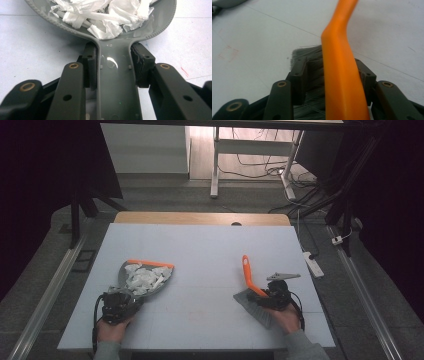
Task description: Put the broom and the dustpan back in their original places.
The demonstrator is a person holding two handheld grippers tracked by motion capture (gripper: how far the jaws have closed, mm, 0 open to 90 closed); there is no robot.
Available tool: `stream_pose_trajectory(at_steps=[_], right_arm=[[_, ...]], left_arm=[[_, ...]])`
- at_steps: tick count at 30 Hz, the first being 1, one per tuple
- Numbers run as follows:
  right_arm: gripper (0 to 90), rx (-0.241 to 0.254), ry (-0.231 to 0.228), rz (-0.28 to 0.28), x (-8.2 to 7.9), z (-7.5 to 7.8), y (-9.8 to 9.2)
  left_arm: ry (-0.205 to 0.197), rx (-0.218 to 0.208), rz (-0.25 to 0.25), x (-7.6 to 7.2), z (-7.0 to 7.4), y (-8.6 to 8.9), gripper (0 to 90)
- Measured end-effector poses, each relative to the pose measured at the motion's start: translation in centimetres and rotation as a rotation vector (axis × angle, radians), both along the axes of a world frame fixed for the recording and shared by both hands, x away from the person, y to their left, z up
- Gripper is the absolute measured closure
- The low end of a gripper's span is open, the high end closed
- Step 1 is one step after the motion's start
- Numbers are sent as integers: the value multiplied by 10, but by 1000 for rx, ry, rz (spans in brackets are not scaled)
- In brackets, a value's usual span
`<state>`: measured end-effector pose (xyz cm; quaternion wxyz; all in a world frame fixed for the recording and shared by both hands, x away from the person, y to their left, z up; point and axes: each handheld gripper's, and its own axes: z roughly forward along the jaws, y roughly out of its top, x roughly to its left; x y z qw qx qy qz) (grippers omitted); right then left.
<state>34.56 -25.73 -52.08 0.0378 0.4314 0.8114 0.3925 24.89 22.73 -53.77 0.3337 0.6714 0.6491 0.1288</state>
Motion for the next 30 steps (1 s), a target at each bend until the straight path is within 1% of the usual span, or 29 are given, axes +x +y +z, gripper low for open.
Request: stream_pose_trajectory(at_steps=[1,5,7,9,11,13,16,17,18,20,23,27,30], right_arm=[[516,2,2,2,1,0,0],[483,-25,-1,-5,1,1,0],[465,-27,0,-14,2,2,1],[441,-44,-5,-28,1,2,1],[433,-42,-5,-42,2,2,1],[407,-51,-10,-65,1,3,0],[397,-96,-35,-100,0,5,-2],[398,-97,-36,-106,0,6,-5],[404,-84,-34,-110,-1,6,-7],[412,-81,-58,-111,-3,9,-10],[422,-69,-104,-82,-9,16,-12],[431,-86,-144,-23,-16,20,-10],[435,-97,-167,21,-22,22,-6]], left_arm=[[-1,-1,-1,0,0,0,607],[-4,-2,-7,0,0,0,590],[-7,3,-12,0,0,-1,566],[-13,9,-13,0,1,-1,525],[-20,14,-19,-1,2,0,478],[-27,18,-25,-2,4,0,429],[-42,33,-47,-5,8,0,364],[-47,40,-54,-6,9,-1,356],[-46,47,-68,-6,10,0,347],[-45,57,-93,-8,12,1,343],[-46,53,-117,-13,15,5,336],[-36,48,-146,-25,17,9,330],[-54,59,-172,-33,24,8,330]])
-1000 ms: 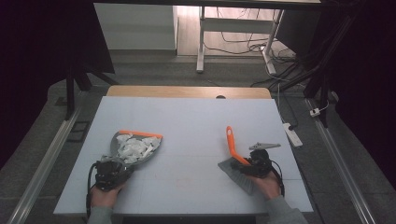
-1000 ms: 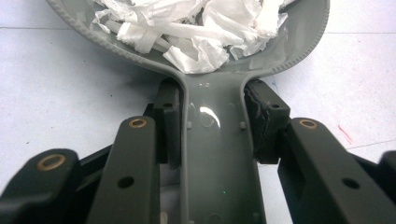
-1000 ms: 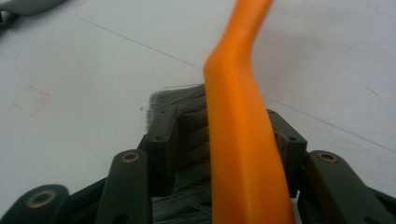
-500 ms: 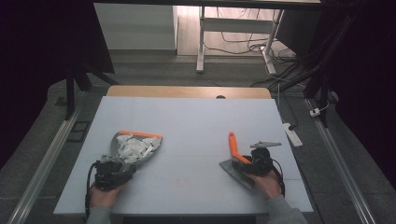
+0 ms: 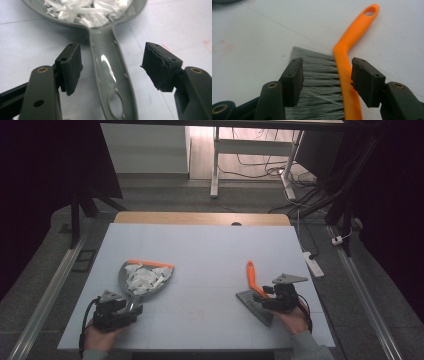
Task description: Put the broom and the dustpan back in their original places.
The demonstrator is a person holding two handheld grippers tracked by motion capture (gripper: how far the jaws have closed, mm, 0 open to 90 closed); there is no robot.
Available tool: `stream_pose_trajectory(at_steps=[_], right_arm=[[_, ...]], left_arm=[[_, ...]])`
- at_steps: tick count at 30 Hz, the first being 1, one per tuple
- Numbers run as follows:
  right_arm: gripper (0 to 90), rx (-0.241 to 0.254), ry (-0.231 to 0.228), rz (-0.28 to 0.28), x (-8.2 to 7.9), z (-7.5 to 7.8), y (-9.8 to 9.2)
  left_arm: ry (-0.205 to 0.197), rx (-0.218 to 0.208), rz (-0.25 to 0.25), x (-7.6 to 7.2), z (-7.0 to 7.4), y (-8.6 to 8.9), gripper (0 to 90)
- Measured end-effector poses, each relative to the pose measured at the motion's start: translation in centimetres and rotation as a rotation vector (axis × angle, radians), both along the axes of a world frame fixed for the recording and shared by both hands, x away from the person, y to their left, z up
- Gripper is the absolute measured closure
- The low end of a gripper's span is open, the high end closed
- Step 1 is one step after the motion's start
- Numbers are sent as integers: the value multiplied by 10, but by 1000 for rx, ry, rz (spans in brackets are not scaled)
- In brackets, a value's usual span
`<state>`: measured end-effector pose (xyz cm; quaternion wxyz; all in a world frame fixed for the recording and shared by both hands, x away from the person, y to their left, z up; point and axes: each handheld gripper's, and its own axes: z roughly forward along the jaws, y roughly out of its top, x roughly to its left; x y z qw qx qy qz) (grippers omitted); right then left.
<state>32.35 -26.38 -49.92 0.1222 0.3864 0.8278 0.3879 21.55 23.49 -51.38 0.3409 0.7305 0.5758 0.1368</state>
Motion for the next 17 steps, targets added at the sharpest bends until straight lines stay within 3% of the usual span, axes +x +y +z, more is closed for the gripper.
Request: stream_pose_trajectory(at_steps=[3,6,9,17], right_arm=[[437,-10,-19,42,-5,0,1],[439,-14,-22,72,-9,0,0],[442,-16,-28,87,-10,-1,-2],[446,-25,-63,131,-13,0,1]], left_arm=[[-5,32,-65,-3,8,-2,330],[-38,25,-153,0,11,-5,332],[-58,27,-210,7,10,-10,333],[-90,-6,-272,15,10,-12,331]])
